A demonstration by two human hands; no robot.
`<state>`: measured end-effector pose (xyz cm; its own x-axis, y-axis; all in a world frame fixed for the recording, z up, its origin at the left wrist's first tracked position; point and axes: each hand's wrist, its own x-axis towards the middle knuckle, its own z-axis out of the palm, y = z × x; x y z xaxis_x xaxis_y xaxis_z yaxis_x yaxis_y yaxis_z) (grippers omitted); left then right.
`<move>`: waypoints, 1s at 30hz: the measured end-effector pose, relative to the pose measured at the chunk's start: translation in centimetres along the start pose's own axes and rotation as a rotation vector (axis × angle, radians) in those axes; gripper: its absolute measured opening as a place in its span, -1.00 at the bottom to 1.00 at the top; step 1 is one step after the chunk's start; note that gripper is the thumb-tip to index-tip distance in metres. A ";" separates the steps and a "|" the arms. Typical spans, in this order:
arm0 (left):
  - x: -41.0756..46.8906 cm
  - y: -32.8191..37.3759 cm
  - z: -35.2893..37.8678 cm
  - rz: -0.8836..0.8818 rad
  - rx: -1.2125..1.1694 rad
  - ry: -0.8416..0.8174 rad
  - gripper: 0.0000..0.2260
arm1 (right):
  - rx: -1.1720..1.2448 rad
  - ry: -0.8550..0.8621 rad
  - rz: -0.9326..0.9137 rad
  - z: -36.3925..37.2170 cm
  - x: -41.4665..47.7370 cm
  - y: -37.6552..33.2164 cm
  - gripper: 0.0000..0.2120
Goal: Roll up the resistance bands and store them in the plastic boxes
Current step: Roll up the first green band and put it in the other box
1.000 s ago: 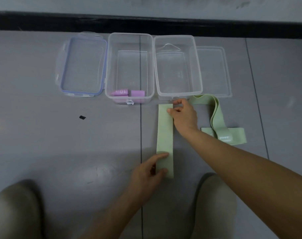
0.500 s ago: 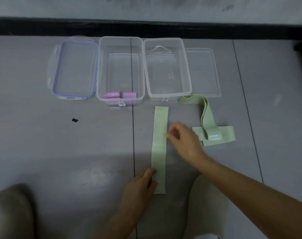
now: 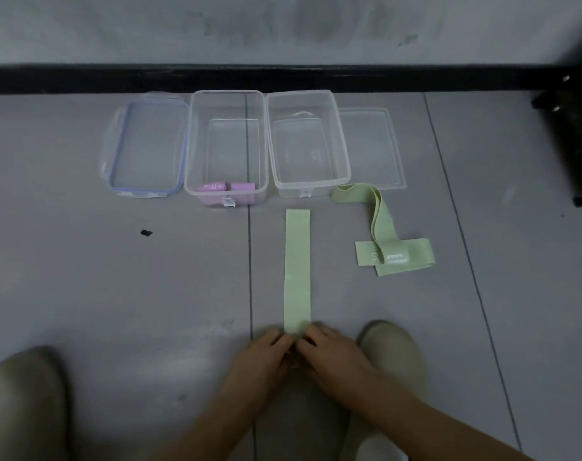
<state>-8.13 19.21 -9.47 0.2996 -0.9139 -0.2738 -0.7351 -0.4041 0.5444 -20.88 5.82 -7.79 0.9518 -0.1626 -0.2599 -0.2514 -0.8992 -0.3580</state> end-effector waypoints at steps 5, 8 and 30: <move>-0.5 -0.7 0.0 0.090 0.028 -0.030 -0.86 | 0.049 0.014 0.050 0.7 -0.2 -0.1 -0.88; -0.3 -1.2 0.2 0.116 0.047 -0.057 -0.87 | 0.084 0.027 0.089 0.9 -0.5 0.2 -0.89; 0.0 -0.6 0.9 -0.016 0.032 0.009 -0.88 | 0.124 0.093 0.096 0.9 -0.4 0.5 -0.87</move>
<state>-8.24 19.55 -10.54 0.3172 -0.9077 -0.2747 -0.7490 -0.4174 0.5145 -21.57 5.81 -8.69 0.9331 -0.2875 -0.2161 -0.3561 -0.8219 -0.4446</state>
